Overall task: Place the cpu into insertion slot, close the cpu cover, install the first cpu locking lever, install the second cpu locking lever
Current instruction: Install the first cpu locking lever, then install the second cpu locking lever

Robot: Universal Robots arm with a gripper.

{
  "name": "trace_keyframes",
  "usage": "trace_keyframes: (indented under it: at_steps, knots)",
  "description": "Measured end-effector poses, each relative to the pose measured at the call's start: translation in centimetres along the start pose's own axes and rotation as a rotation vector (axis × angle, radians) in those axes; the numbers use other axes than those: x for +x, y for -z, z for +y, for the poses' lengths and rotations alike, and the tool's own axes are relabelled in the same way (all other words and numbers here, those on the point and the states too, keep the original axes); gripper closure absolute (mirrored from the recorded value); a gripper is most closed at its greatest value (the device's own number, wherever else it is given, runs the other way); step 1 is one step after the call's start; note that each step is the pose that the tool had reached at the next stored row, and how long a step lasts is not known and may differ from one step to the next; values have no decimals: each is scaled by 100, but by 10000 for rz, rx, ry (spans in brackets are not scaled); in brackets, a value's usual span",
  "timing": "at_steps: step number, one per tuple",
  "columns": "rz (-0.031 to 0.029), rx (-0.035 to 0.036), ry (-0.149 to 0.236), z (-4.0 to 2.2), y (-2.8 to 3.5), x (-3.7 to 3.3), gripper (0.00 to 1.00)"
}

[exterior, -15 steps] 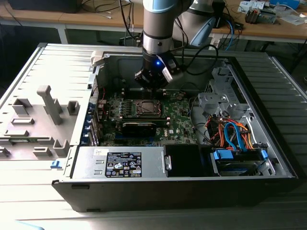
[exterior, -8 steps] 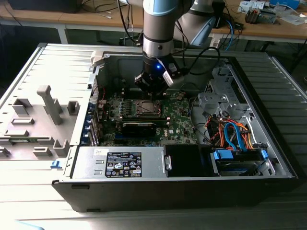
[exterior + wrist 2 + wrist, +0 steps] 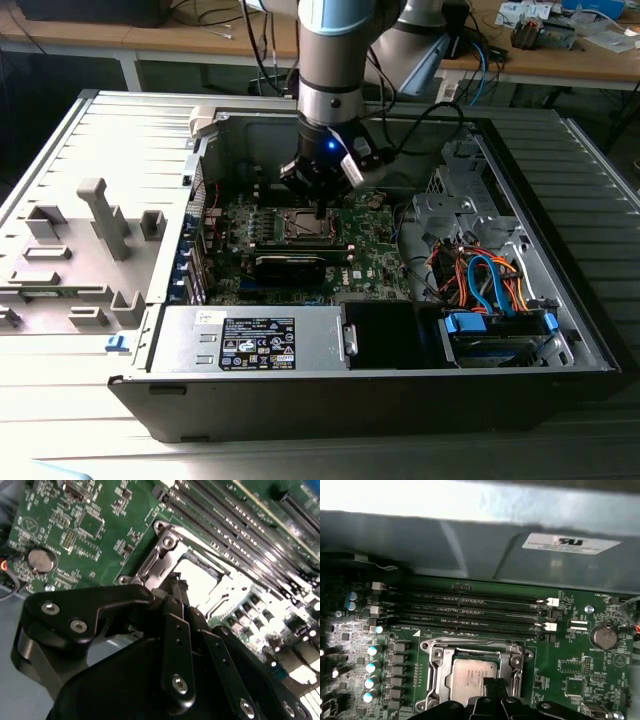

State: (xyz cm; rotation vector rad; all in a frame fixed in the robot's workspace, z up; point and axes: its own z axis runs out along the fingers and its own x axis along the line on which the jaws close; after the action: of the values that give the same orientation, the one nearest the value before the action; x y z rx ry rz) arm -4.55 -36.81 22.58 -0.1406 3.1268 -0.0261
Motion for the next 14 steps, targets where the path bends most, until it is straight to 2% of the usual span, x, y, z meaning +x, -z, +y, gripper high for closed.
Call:
trace_keyframes:
  at_steps: [7,10,11,12,14]
  knots:
    - [0,1,1,-4,187,-2,89]
    - [0,-4,1,-4,216,-2,89]
    - [0,-5,2,-18,215,-2,89]
    - [3,-9,1,-111,213,4,89]
    - [15,-10,1,-178,208,1,89]
